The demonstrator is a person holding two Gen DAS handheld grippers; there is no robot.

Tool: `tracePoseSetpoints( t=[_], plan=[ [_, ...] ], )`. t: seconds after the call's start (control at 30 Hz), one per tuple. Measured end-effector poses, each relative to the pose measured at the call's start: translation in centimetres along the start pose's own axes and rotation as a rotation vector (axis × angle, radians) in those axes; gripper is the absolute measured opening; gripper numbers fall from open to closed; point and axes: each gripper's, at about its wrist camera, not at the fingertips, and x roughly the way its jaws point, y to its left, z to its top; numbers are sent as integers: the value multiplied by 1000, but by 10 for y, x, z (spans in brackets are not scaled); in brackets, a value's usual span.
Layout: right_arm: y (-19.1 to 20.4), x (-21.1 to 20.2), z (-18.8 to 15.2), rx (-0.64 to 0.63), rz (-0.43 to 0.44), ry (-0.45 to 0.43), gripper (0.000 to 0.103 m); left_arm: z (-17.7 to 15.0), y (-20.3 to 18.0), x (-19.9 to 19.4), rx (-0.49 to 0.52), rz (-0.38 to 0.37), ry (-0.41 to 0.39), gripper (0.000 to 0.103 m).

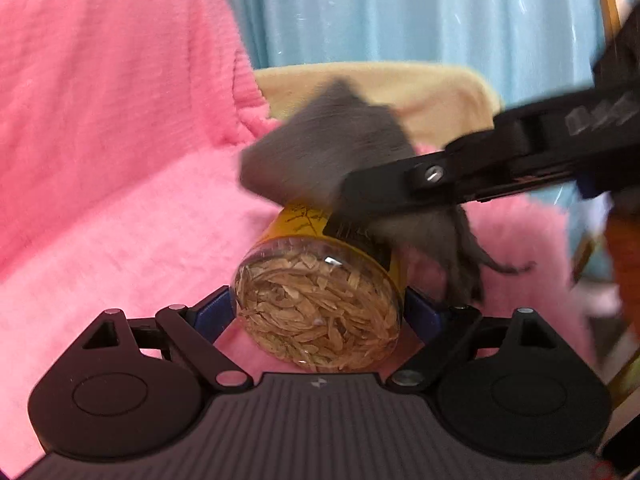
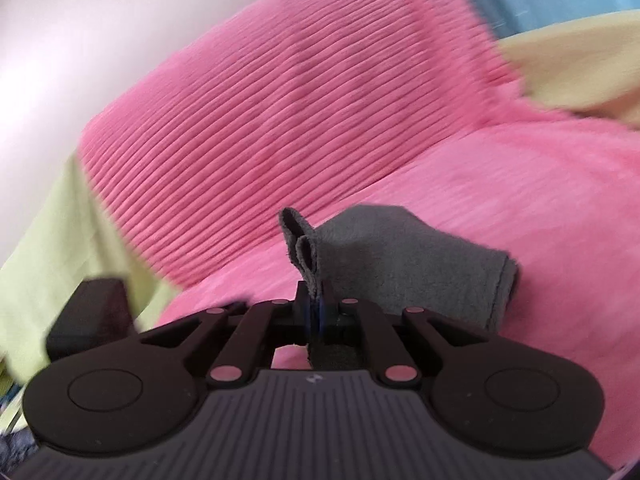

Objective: Clean container
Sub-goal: 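Rub the cloth over the jar side with the right gripper while the left gripper holds the jar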

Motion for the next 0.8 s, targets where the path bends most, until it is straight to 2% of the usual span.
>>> tracePoseSetpoints(
  t=[0.07,0.2,0.27,0.33,0.43,0.5,0.6,0.7,0.8],
  plan=[
    [4,1,0,-43,0,8,1,-1,-10,0,66,42,2,89],
    [-21,-4,10,14,-118,-86,1,-4,-25,-1,162,80,-8,88],
    [-32,-9,11,61,-148,-112,1,-5,-30,-1,185,91,-12,87],
    [-33,-9,9,64,-132,-109,1,-4,-25,0,133,68,-7,88],
    [-29,-8,9,27,-132,-101,1,-4,2,-1,-53,-41,-19,88],
    [-31,-8,9,45,-125,-101,1,-6,18,0,-167,-109,-21,88],
    [-33,-6,10,58,-120,-100,1,-10,24,5,-221,-146,-8,88],
    [-26,-6,11,22,-87,-60,2,-8,19,3,-164,-102,-11,87],
    [-8,-2,5,-45,23,21,3,-9,2,-2,-4,-16,-10,87]
  ],
)
